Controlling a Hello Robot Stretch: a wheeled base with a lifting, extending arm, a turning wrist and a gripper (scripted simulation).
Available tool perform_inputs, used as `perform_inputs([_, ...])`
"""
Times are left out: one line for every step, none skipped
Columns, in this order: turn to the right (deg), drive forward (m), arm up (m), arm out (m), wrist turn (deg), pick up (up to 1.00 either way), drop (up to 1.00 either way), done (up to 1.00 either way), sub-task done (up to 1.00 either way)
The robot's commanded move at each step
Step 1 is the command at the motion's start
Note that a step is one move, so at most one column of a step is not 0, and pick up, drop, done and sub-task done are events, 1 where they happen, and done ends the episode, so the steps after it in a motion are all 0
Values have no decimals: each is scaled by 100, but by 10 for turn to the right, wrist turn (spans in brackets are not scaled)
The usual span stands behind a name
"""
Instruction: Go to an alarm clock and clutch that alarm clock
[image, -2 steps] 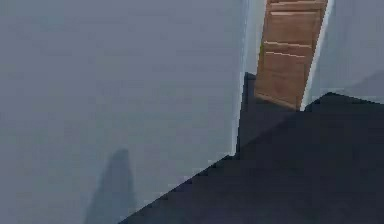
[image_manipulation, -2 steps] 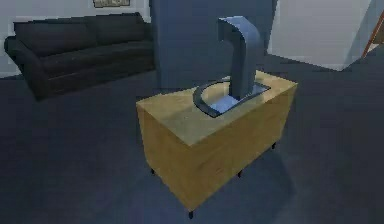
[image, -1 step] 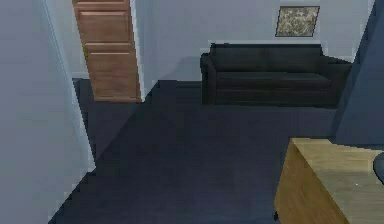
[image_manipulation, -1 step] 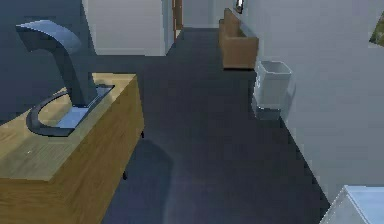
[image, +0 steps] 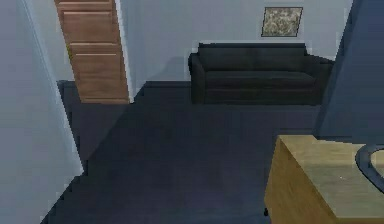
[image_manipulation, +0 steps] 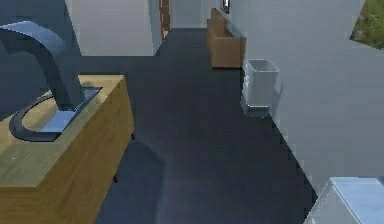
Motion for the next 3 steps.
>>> perform_inputs([0, 10, 0, 0, 0, 0, 0, 0, 0])
perform_inputs([-450, 0, 0, 0, 0, 0, 0, 0, 0])
perform_inputs([-420, 0, 0, 0, 0, 0, 0, 0, 0])
